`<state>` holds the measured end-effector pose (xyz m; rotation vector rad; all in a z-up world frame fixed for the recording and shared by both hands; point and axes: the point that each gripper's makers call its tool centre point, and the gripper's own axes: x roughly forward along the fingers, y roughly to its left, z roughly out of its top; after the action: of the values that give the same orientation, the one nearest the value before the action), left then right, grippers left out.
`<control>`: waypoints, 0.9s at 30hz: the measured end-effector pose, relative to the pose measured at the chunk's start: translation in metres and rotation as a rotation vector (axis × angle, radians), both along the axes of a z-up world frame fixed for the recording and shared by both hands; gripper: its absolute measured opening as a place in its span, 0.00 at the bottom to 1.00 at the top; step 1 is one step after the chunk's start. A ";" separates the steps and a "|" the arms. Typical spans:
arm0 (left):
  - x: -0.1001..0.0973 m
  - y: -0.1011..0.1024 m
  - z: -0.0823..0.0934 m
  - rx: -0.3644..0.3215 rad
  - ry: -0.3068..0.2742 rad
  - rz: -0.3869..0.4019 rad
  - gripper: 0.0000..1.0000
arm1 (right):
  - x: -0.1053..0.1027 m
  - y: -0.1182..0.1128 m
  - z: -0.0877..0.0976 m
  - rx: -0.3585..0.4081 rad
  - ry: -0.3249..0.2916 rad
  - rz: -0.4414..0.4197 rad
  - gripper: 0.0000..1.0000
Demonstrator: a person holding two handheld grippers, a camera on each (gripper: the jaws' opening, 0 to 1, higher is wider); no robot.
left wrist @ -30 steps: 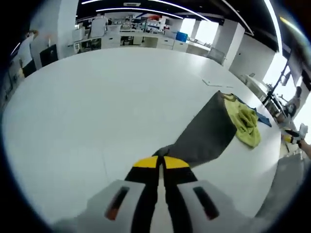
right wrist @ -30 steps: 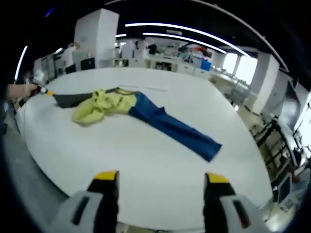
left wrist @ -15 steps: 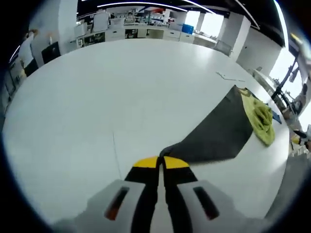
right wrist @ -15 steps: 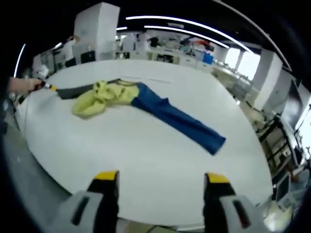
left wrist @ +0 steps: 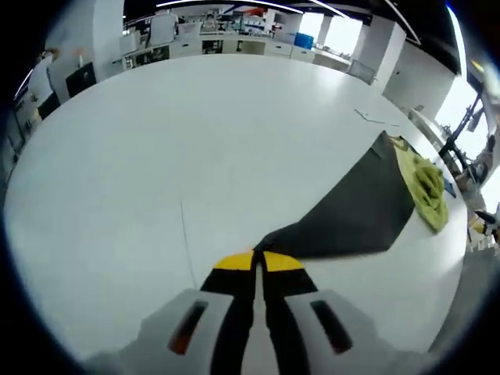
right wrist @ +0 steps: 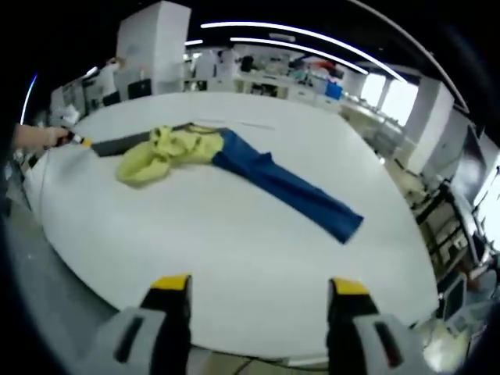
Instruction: Fold the garment on the visible template until the final outline fits inside the template.
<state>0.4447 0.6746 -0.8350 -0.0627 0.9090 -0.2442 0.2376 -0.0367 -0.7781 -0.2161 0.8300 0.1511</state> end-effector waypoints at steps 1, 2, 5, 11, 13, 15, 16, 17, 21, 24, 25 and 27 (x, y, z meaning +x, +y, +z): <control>-0.001 -0.001 0.001 0.001 0.000 -0.002 0.00 | 0.000 0.000 0.000 0.001 0.000 0.000 0.70; -0.002 -0.002 0.001 0.000 0.001 -0.005 0.00 | 0.000 0.001 -0.001 0.003 -0.001 -0.001 0.70; -0.002 -0.004 0.004 -0.001 -0.003 -0.016 0.00 | 0.000 0.001 -0.002 0.009 -0.004 -0.003 0.70; -0.004 -0.016 0.017 -0.033 -0.026 -0.045 0.00 | 0.000 0.004 -0.003 0.016 -0.008 0.001 0.70; 0.000 -0.023 0.029 -0.057 -0.054 -0.062 0.00 | 0.000 0.005 -0.003 0.019 -0.009 0.001 0.70; 0.002 -0.033 0.041 -0.080 -0.074 -0.084 0.00 | 0.001 0.006 -0.003 0.024 -0.012 0.002 0.70; 0.004 -0.037 0.046 -0.083 -0.085 -0.101 0.00 | 0.001 0.006 -0.003 0.023 -0.012 0.002 0.69; 0.004 -0.048 0.057 -0.096 -0.095 -0.116 0.00 | 0.001 0.007 -0.003 0.025 -0.014 0.004 0.70; 0.010 -0.072 0.076 -0.141 -0.133 -0.162 0.00 | 0.001 0.010 -0.002 0.030 -0.023 0.006 0.69; 0.015 -0.095 0.094 -0.164 -0.166 -0.212 0.00 | 0.001 0.011 0.000 0.034 -0.031 0.005 0.69; 0.016 -0.104 0.100 -0.178 -0.180 -0.226 0.00 | 0.002 0.011 0.001 0.035 -0.032 0.003 0.69; 0.020 -0.121 0.110 -0.203 -0.193 -0.243 0.00 | 0.002 0.011 0.002 0.039 -0.038 0.000 0.69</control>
<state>0.4645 0.5540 -0.7250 -0.1147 0.6965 -0.5589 0.2391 -0.0254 -0.7758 -0.1823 0.7883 0.1627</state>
